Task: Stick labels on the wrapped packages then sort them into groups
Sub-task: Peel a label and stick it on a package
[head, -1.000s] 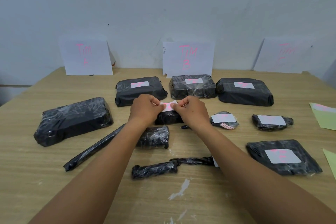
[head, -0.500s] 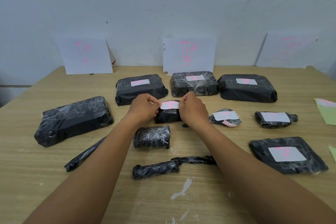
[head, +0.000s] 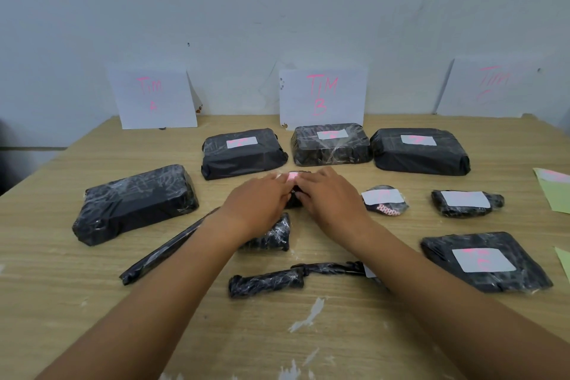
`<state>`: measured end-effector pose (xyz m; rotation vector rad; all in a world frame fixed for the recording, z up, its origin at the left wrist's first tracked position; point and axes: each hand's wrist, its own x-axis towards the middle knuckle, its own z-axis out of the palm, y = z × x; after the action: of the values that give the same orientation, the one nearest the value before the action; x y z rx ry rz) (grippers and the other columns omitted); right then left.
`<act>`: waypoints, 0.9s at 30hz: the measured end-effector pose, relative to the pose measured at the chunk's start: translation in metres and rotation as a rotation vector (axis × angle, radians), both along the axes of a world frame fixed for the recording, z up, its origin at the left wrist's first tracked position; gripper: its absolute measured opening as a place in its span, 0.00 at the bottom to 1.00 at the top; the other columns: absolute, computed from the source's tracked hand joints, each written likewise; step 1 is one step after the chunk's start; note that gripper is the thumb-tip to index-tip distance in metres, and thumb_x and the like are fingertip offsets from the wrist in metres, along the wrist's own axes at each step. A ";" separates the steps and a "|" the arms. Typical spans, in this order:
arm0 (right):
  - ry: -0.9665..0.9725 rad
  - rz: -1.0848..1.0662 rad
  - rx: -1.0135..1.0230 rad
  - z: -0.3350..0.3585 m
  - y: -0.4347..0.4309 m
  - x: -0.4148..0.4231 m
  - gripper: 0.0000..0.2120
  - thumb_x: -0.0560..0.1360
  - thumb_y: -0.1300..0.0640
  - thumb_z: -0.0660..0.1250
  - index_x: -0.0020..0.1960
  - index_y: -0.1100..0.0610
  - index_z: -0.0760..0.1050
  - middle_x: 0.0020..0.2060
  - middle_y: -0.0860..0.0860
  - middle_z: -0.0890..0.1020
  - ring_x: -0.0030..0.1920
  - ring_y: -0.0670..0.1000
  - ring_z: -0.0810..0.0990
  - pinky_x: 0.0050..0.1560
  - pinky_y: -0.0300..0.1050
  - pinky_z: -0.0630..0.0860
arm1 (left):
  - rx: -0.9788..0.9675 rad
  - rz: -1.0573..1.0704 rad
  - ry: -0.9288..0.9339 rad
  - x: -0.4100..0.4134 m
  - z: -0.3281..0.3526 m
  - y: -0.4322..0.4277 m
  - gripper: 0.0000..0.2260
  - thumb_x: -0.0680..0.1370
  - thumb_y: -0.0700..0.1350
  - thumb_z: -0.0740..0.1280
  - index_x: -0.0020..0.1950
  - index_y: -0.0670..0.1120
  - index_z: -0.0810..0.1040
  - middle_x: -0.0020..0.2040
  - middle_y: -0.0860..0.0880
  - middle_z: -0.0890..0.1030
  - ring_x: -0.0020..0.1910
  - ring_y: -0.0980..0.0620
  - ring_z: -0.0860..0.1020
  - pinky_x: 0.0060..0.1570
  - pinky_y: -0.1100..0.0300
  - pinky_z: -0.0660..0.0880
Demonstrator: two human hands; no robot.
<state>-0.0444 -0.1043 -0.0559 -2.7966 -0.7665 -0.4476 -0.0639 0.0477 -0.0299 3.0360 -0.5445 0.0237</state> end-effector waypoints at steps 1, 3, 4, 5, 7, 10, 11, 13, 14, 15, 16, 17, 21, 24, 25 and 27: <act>0.000 -0.011 -0.015 -0.002 0.001 -0.002 0.15 0.81 0.54 0.57 0.63 0.57 0.75 0.63 0.50 0.77 0.57 0.56 0.72 0.50 0.49 0.71 | 0.030 0.009 0.007 -0.002 0.001 -0.002 0.19 0.84 0.47 0.49 0.75 0.47 0.61 0.75 0.48 0.64 0.71 0.47 0.66 0.67 0.53 0.65; -0.009 -0.044 -0.044 -0.006 0.004 -0.004 0.14 0.81 0.54 0.57 0.63 0.58 0.74 0.61 0.51 0.77 0.56 0.57 0.72 0.48 0.48 0.70 | 0.085 0.029 -0.005 -0.004 0.001 -0.005 0.18 0.84 0.46 0.49 0.73 0.45 0.63 0.74 0.47 0.64 0.69 0.48 0.66 0.65 0.55 0.63; -0.012 -0.061 -0.052 -0.008 0.005 -0.006 0.14 0.81 0.54 0.57 0.62 0.58 0.74 0.60 0.52 0.78 0.56 0.57 0.72 0.47 0.48 0.70 | 0.105 0.045 -0.018 -0.006 0.001 -0.006 0.17 0.84 0.46 0.49 0.71 0.44 0.65 0.72 0.46 0.67 0.67 0.47 0.69 0.63 0.55 0.64; -0.020 -0.072 -0.047 -0.009 0.006 -0.007 0.14 0.81 0.54 0.57 0.61 0.59 0.74 0.59 0.53 0.79 0.55 0.57 0.73 0.47 0.48 0.70 | 0.112 0.067 -0.030 -0.007 0.000 -0.006 0.15 0.84 0.46 0.50 0.68 0.44 0.67 0.68 0.45 0.70 0.63 0.46 0.71 0.59 0.55 0.66; -0.041 -0.088 -0.026 -0.010 0.007 -0.009 0.12 0.81 0.55 0.59 0.58 0.60 0.76 0.55 0.55 0.81 0.53 0.58 0.75 0.46 0.49 0.71 | 0.103 0.106 -0.047 -0.007 -0.003 -0.005 0.14 0.84 0.47 0.51 0.63 0.42 0.70 0.61 0.43 0.76 0.56 0.44 0.75 0.48 0.54 0.69; -0.026 -0.120 -0.025 -0.008 0.008 -0.011 0.13 0.81 0.54 0.58 0.56 0.60 0.76 0.55 0.55 0.80 0.53 0.58 0.74 0.45 0.48 0.69 | 0.080 0.126 -0.041 -0.007 -0.006 -0.005 0.14 0.84 0.47 0.52 0.64 0.41 0.69 0.57 0.42 0.77 0.53 0.43 0.75 0.42 0.57 0.67; -0.002 -0.131 -0.027 -0.008 0.007 -0.012 0.14 0.82 0.52 0.56 0.57 0.60 0.76 0.56 0.55 0.80 0.55 0.57 0.73 0.47 0.47 0.68 | 0.069 0.131 -0.036 -0.008 -0.005 -0.006 0.14 0.84 0.46 0.52 0.63 0.41 0.69 0.57 0.42 0.76 0.53 0.43 0.75 0.42 0.57 0.66; 0.024 -0.162 -0.035 -0.006 0.006 -0.011 0.17 0.82 0.49 0.54 0.58 0.58 0.75 0.57 0.53 0.79 0.57 0.55 0.71 0.50 0.46 0.68 | 0.047 0.146 -0.031 -0.010 -0.005 -0.007 0.14 0.84 0.47 0.52 0.58 0.41 0.72 0.55 0.42 0.75 0.50 0.44 0.75 0.41 0.57 0.65; 0.031 -0.173 -0.042 -0.005 0.006 -0.010 0.17 0.82 0.49 0.53 0.58 0.57 0.75 0.57 0.52 0.79 0.57 0.54 0.71 0.50 0.45 0.68 | 0.035 0.154 -0.029 -0.009 -0.005 -0.006 0.13 0.84 0.48 0.52 0.54 0.42 0.73 0.54 0.43 0.75 0.48 0.45 0.74 0.41 0.57 0.65; 0.037 -0.180 -0.049 -0.005 0.006 -0.010 0.18 0.82 0.48 0.53 0.58 0.57 0.76 0.57 0.51 0.79 0.57 0.54 0.71 0.49 0.44 0.68 | 0.019 0.164 -0.028 -0.009 -0.006 -0.006 0.13 0.83 0.48 0.52 0.49 0.43 0.72 0.52 0.43 0.75 0.45 0.46 0.73 0.40 0.57 0.65; 0.046 -0.186 -0.054 -0.004 0.006 -0.009 0.17 0.82 0.48 0.54 0.58 0.57 0.76 0.57 0.51 0.79 0.57 0.53 0.71 0.47 0.44 0.67 | -0.006 0.176 -0.032 -0.007 -0.007 -0.005 0.13 0.83 0.49 0.53 0.46 0.44 0.72 0.49 0.44 0.74 0.42 0.47 0.72 0.39 0.57 0.65; 0.056 -0.194 -0.048 -0.004 0.005 -0.009 0.17 0.81 0.47 0.54 0.57 0.56 0.76 0.56 0.51 0.79 0.57 0.53 0.71 0.45 0.44 0.65 | -0.036 0.190 -0.046 -0.006 -0.008 -0.003 0.13 0.83 0.50 0.54 0.43 0.45 0.71 0.47 0.45 0.74 0.40 0.48 0.72 0.38 0.57 0.65; 0.065 -0.220 0.090 -0.004 -0.002 -0.007 0.17 0.80 0.45 0.56 0.59 0.54 0.75 0.56 0.49 0.78 0.55 0.52 0.73 0.47 0.45 0.70 | -0.161 0.224 -0.159 -0.002 -0.006 0.002 0.13 0.82 0.49 0.57 0.45 0.44 0.77 0.47 0.46 0.79 0.46 0.44 0.78 0.39 0.55 0.71; 0.053 -0.140 0.159 -0.004 -0.005 -0.002 0.16 0.82 0.50 0.55 0.64 0.53 0.73 0.62 0.48 0.77 0.58 0.52 0.71 0.54 0.47 0.72 | -0.168 0.142 -0.096 0.001 -0.001 0.000 0.15 0.83 0.46 0.55 0.68 0.46 0.71 0.72 0.48 0.68 0.69 0.46 0.68 0.60 0.52 0.70; 0.060 -0.102 0.173 -0.003 -0.004 -0.001 0.16 0.82 0.51 0.54 0.66 0.53 0.72 0.64 0.48 0.76 0.61 0.52 0.70 0.56 0.48 0.72 | -0.160 0.094 -0.043 0.003 0.000 -0.001 0.17 0.83 0.45 0.53 0.72 0.47 0.66 0.75 0.50 0.62 0.73 0.49 0.62 0.66 0.53 0.66; 0.091 -0.044 0.172 -0.002 0.000 0.001 0.17 0.82 0.53 0.53 0.68 0.53 0.71 0.68 0.48 0.73 0.63 0.53 0.69 0.58 0.49 0.72 | -0.151 0.034 0.049 0.007 0.002 -0.003 0.19 0.84 0.43 0.51 0.76 0.47 0.60 0.77 0.50 0.60 0.76 0.53 0.56 0.70 0.56 0.60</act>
<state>-0.0434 -0.1044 -0.0582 -2.6579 -0.6170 -0.3721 -0.0570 0.0447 -0.0275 2.8910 -0.4643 -0.0075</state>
